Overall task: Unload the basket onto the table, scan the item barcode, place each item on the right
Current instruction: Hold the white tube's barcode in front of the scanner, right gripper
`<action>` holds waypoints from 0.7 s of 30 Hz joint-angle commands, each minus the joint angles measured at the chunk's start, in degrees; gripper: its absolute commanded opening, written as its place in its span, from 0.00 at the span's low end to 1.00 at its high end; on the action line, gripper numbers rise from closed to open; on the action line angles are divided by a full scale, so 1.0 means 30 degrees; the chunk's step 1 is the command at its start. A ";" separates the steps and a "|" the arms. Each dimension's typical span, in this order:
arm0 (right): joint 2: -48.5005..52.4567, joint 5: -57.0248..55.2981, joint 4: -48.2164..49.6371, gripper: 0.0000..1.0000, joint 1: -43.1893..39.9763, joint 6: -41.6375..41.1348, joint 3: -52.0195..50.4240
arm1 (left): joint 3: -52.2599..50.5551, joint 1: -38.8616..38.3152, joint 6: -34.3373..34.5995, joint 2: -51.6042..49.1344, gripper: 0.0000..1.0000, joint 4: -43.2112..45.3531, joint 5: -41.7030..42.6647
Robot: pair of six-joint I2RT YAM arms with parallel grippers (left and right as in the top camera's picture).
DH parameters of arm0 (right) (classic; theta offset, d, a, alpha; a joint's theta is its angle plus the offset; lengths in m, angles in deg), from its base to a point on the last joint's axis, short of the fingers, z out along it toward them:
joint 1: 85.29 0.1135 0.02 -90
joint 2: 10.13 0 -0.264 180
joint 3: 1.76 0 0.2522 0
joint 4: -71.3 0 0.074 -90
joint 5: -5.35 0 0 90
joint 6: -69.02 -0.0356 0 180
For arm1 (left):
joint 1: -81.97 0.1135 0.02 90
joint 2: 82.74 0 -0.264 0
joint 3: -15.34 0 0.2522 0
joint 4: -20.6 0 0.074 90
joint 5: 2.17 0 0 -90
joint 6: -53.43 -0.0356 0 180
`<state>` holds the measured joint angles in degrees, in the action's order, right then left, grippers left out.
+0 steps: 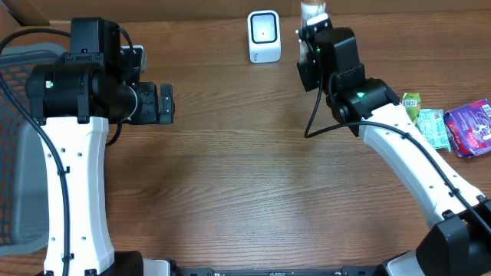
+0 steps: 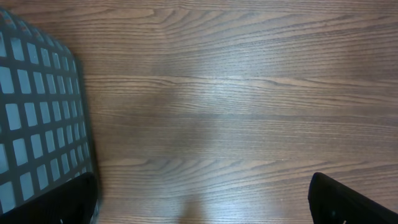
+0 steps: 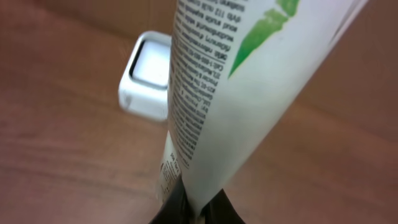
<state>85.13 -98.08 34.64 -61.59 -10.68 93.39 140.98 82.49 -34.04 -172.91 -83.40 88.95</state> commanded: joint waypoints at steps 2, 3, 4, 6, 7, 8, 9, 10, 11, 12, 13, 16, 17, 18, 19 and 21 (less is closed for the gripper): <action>0.0357 -0.1413 0.1253 0.03 0.0036 0.2433 0.1384 | 0.0066 0.0073 -0.0423 -0.0160 1.00 0.0036 0.0124; 0.0641 -0.1792 0.1479 0.03 0.0066 0.2761 0.1668 | 0.0066 0.0073 -0.0423 -0.0160 1.00 0.0036 0.0124; 0.0874 -0.2193 0.1632 0.03 0.0095 0.3082 0.1931 | 0.0066 0.0073 -0.0423 -0.0160 0.99 0.0036 0.0124; 0.1559 -0.2878 0.2149 0.03 0.0117 0.4044 0.2390 | 0.0066 0.0066 -0.0423 -0.0160 1.00 0.0036 0.0124; 0.1880 -0.3133 0.2463 0.03 0.0117 0.4422 0.2514 | 0.0066 0.0073 -0.0423 -0.0160 1.00 0.0036 0.0124; 0.2215 -0.3373 0.2892 0.04 0.0117 0.4845 0.2572 | 0.0066 0.0073 -0.0423 -0.0160 0.99 0.0036 0.0124; 0.2543 -0.3555 0.3359 0.04 0.0117 0.5326 0.2572 | 0.0066 0.0073 -0.0423 -0.0160 0.99 0.0036 0.0124; 0.2943 -0.3738 0.3854 0.04 0.0117 0.5836 0.2572 | 0.0066 0.0073 -0.0423 -0.0160 0.99 0.0036 0.0124; 0.3293 -0.3898 0.4277 0.03 0.0117 0.6237 0.2572 | 0.0066 0.0073 -0.0423 -0.0160 0.99 0.0044 0.0124; 0.3708 -0.4182 0.4830 0.04 0.0117 0.6645 0.2572 | 0.0066 0.0073 -0.0423 -0.0160 1.00 0.0036 0.0124; 0.4080 -0.4473 0.5362 0.04 0.0117 0.7016 0.2572 | 0.0058 0.0073 -0.0423 -0.0160 1.00 0.0044 0.0124; 0.5377 -0.5246 0.7810 0.04 0.0117 0.8619 0.2572 | 0.0066 0.0073 -0.0423 -0.0160 1.00 0.0044 0.0124; 0.5799 -0.5362 0.8641 0.04 0.0117 0.9224 0.2572 | 0.0066 0.0073 -0.0423 -0.0160 1.00 0.0036 0.0124; 0.6288 -0.5646 0.9668 0.04 0.0146 0.9814 0.2579 | 0.0066 0.0073 -0.0423 -0.0160 1.00 0.0044 0.0124; 0.6696 -0.6003 1.0571 0.04 0.0197 1.0367 0.2579 | 0.0066 0.0073 -0.0423 -0.0160 1.00 0.0036 0.0124; 0.7541 -0.6484 1.2080 0.04 0.0342 1.1781 0.2579 | 0.0066 0.0073 -0.0423 -0.0160 1.00 0.0036 0.0124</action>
<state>106.27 -113.05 66.42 -61.41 16.75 98.50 140.98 82.49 -34.04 -172.91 -83.37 88.93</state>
